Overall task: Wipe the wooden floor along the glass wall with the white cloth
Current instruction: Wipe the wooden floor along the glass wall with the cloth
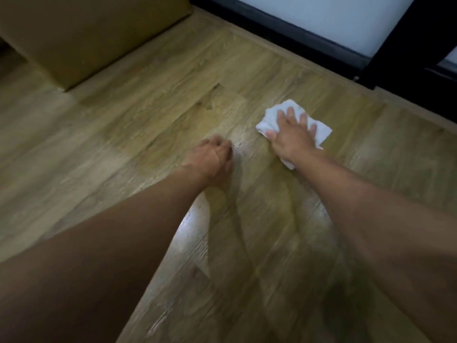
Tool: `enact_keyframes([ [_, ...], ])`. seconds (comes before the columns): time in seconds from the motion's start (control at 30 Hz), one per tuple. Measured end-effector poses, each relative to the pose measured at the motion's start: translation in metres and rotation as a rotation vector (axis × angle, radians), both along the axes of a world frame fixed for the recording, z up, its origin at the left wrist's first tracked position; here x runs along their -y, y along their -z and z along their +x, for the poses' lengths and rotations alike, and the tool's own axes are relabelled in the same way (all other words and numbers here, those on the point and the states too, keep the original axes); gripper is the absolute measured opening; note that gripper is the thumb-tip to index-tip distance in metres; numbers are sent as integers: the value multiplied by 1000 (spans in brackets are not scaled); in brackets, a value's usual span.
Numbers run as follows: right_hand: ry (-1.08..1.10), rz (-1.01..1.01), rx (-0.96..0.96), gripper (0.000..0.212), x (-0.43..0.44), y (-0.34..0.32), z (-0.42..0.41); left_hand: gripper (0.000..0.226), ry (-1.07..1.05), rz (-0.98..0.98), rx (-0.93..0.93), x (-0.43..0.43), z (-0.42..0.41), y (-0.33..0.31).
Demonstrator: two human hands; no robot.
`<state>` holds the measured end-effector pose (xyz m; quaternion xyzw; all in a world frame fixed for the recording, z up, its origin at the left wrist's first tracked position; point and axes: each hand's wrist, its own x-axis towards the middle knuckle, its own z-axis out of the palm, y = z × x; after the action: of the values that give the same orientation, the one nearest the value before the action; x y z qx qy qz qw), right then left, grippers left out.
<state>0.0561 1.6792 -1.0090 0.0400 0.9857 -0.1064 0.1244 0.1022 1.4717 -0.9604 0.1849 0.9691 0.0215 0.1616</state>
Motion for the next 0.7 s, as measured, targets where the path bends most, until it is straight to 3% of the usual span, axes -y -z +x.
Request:
enact_keyframes([
  [0.07, -105, -9, -25, 59, 27, 1, 5, 64, -28, -48, 112, 7, 2, 6],
  [0.2, -356, -18, -196, 58, 21, 2, 55, 89, -79, -73, 107, 27, -9, 8],
  [0.3, -358, 25, -214, 60, -9, 5, 48, 106, -218, -125, 189, 47, -20, 8],
  [0.47, 39, 19, -145, 62, 47, 12, -20, 112, -260, -72, 313, 47, -33, 13],
  [0.6, -209, 14, -187, 60, 102, 13, -15, 115, -210, -99, 323, 49, -45, 15],
  [0.7, -334, -26, -250, 61, 84, 11, 10, 90, -139, 76, 209, 73, -55, 14],
])
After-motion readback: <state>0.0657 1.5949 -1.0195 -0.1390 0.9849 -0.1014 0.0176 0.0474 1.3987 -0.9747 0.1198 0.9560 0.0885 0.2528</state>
